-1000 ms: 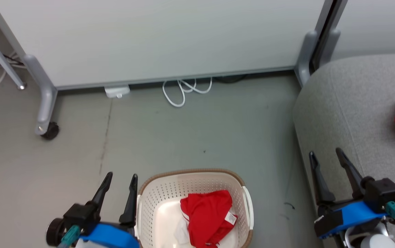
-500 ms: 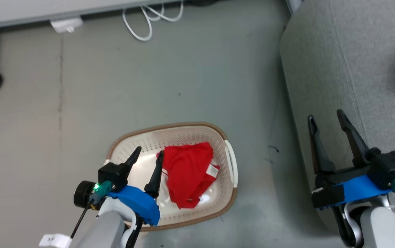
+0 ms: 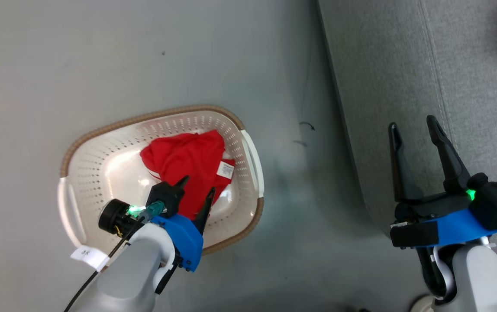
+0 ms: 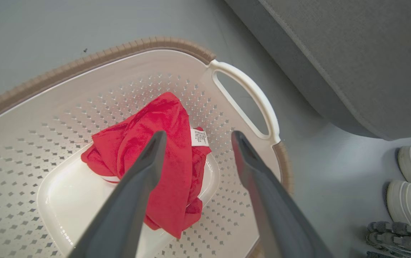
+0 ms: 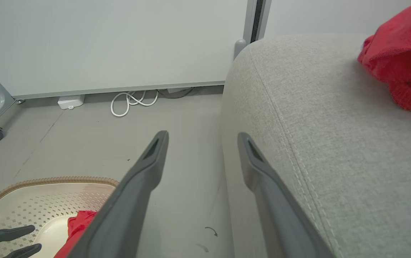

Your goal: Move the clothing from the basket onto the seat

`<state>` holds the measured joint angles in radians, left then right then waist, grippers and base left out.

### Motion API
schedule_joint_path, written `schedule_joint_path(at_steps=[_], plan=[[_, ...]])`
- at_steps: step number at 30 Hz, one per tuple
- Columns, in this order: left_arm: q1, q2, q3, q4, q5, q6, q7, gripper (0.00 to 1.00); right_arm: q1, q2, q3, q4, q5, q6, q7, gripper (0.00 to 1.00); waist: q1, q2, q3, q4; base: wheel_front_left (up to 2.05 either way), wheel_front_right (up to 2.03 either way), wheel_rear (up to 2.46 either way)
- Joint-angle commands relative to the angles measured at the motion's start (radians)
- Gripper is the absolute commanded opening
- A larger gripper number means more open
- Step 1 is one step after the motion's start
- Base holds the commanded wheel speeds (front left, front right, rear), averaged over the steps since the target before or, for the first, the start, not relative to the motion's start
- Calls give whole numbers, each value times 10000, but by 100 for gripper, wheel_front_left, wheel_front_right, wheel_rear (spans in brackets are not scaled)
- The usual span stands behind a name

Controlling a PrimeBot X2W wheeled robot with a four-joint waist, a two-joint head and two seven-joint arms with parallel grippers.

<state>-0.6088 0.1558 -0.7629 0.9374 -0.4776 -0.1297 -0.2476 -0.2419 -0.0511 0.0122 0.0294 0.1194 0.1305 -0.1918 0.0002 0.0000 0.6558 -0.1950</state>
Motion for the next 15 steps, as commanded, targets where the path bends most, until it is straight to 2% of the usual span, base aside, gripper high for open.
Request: schedule_joint_path(at_steps=[1, 8, 12, 15], plan=[[-276, 97, -115, 84, -65, -7, 47, 100, -123, 13, 34, -30, 111, 5, -83, 100, -2, 0, 557, -416, 0, 0, 0], [-1141, 245, -1164, 933, -273, -7, 241, 100, -305, 13, 73, -124, 256, 5, -343, 100, -2, 0, 1524, -698, 0, 0, 0], [-1707, 262, -1421, 1673, -89, 12, 333, 100, -434, 13, 85, -140, 371, 5, -461, 100, -2, 0, 2017, -749, 0, 0, 0], [-2015, 212, -1496, 2182, 22, 207, 366, 100, -497, 11, 157, -84, 436, 5, -515, 100, -2, 0, 2283, -766, 0, 0, 0]])
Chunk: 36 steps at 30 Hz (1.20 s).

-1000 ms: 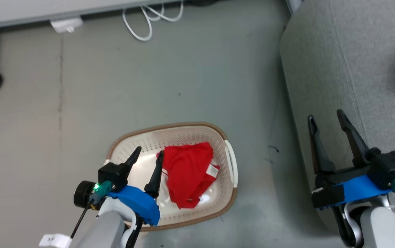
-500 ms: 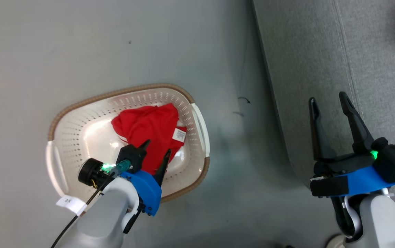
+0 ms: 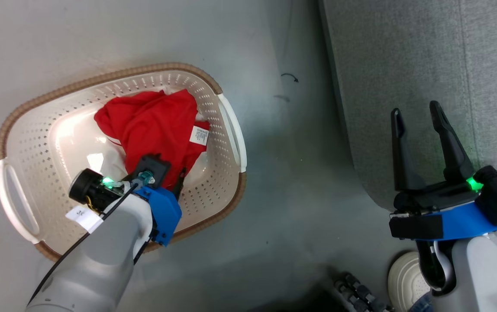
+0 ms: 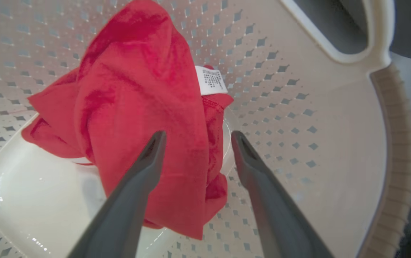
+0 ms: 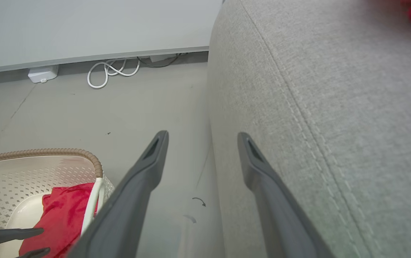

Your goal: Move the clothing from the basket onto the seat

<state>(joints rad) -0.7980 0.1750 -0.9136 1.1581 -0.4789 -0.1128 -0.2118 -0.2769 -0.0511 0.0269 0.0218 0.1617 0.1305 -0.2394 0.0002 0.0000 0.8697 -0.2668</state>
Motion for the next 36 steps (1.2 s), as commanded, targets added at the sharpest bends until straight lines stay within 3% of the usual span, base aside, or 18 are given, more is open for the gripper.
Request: schedule_joint_path(at_steps=[1, 10, 15, 24, 36], plan=[[-205, 7, -18, 119, 66, 94, 33, 100, -165, 13, 36, 23, 49, 5, -70, 100, -2, 0, 212, -54, 0, 0, 0], [-814, -2, 239, 883, -52, 1514, -116, 100, -384, 15, 191, 253, 187, 11, -172, 100, -2, 0, 665, 17, 0, 0, 0], [-919, 150, 558, 1034, -350, 1856, -185, 100, -511, 15, 295, 381, 248, 16, -208, 100, -2, 0, 751, 21, 0, 0, 0], [-1074, 169, 1194, 1155, -1314, 746, 301, 100, -599, 13, 391, 397, 315, 16, -225, 100, -2, 0, 1028, -101, 0, 0, 0], [-1052, -277, 1744, 1180, -2358, -9, 1289, 100, -458, 13, 391, 249, 197, 19, -228, 100, -2, 0, 1160, -70, 0, 0, 0]])
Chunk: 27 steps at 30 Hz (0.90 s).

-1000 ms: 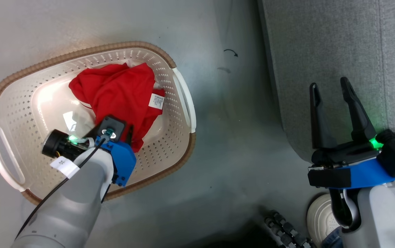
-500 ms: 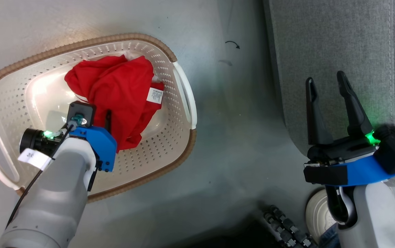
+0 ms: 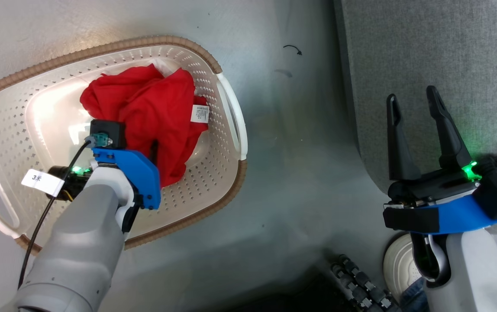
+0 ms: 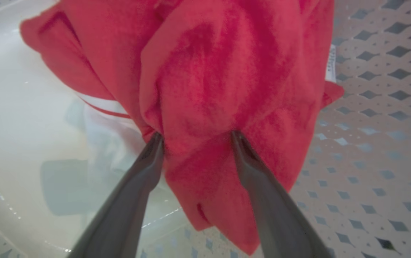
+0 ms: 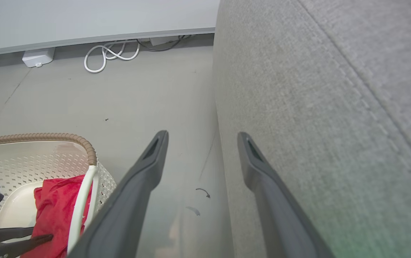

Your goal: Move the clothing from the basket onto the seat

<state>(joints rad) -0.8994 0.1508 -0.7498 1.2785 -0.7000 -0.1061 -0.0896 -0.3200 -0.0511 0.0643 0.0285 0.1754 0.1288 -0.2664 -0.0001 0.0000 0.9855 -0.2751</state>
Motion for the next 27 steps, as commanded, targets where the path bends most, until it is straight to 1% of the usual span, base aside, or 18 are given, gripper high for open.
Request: schedule_joint_path(at_steps=[1, 4, 5, 6, 7, 8, 27], plan=[[-35, -66, 114, -53, -206, -116, 128, 100, -11, 13, 23, 172, 59, 36, 42, 100, 1, 0, 4, 19, 0, 0, 0], [-76, -63, 2, -124, -256, -192, 173, 100, 0, 13, 21, 154, 37, 36, 42, 100, 1, 0, 1, 33, 0, 0, 0], [-88, -67, -56, -143, -235, -201, 193, 61, -5, 13, 24, 148, 37, 36, 41, 100, 1, 0, -2, 33, 0, 0, 0], [-88, -67, -56, -143, -235, -201, 193, 61, -5, 13, 24, 148, 37, 36, 41, 100, 1, 0, -2, 33, 0, 0, 0], [-106, -59, -133, -152, -178, -216, 219, 16, -14, 13, 29, 144, 36, 36, 41, 100, 1, 0, -6, 33, 0, 0, 0], [-107, -67, -194, -162, -170, -230, 262, 0, -27, 13, 28, 139, 28, 36, 41, 100, 1, 0, -11, 34, 0, 0, 0], [-159, 118, -697, -294, -394, -242, 73, 0, -163, 15, 113, 84, -53, 36, 37, 100, 1, 0, -73, 72, 0, 0, 0]])
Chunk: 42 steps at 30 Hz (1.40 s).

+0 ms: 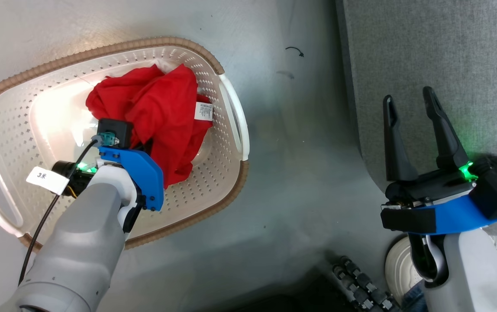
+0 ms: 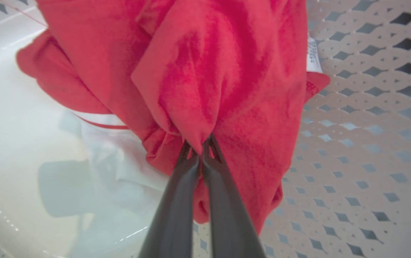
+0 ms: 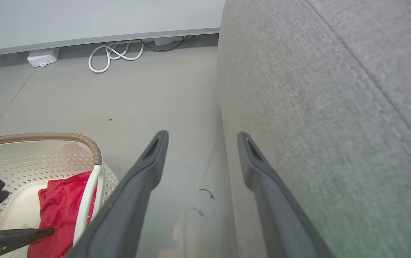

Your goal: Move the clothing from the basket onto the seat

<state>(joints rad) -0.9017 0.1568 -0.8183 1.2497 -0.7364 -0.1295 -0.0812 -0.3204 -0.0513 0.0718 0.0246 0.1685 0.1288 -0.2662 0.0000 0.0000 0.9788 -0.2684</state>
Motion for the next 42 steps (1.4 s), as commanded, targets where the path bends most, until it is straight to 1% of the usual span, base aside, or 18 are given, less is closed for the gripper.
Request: schedule_joint_path(at_steps=[1, 6, 12, 18, 24, 34, 37, 42], plan=[[-128, 65, -34, -8, -45, -8, -29, 0, -159, 17, 47, 134, 7, 36, 35, 100, 0, 0, -20, 9, 0, 0, 0], [-38, 63, -135, -72, -170, -9, -118, 0, -227, 14, 50, 192, -48, 33, 26, 100, 0, 0, -261, 81, 0, 0, 0], [306, 16, -330, -175, -218, -9, -386, 0, -275, 12, 85, 343, -105, 22, 18, 100, 0, 0, -1015, 292, 0, 0, 0], [828, -76, -562, -371, -295, -8, -1036, 0, -246, 12, -3, 612, -244, 22, 18, 100, 0, 0, -2124, 534, 0, 0, 0], [1552, -229, -811, -884, -429, -8, -1611, 0, 80, 12, -93, 967, -497, 22, 40, 100, 0, 0, -3617, 918, 0, 0, 0], [2838, -307, -1101, -2237, -641, -8, -1849, 0, 869, 8, -151, 1122, -743, 22, 463, 100, 0, 0, -6093, 1398, 0, 0, 0], [3044, -245, -915, -2813, -556, -8, -1855, 0, 1151, 9, -189, 1098, -791, 22, 622, 100, 0, 0, -6682, 1524, 0, 0, 0], [3282, -161, -472, -3805, -233, 22, -1852, 0, 1512, 9, -46, 978, -719, 22, 875, 100, 0, 0, -7335, 1607, 0, 0, 0]])
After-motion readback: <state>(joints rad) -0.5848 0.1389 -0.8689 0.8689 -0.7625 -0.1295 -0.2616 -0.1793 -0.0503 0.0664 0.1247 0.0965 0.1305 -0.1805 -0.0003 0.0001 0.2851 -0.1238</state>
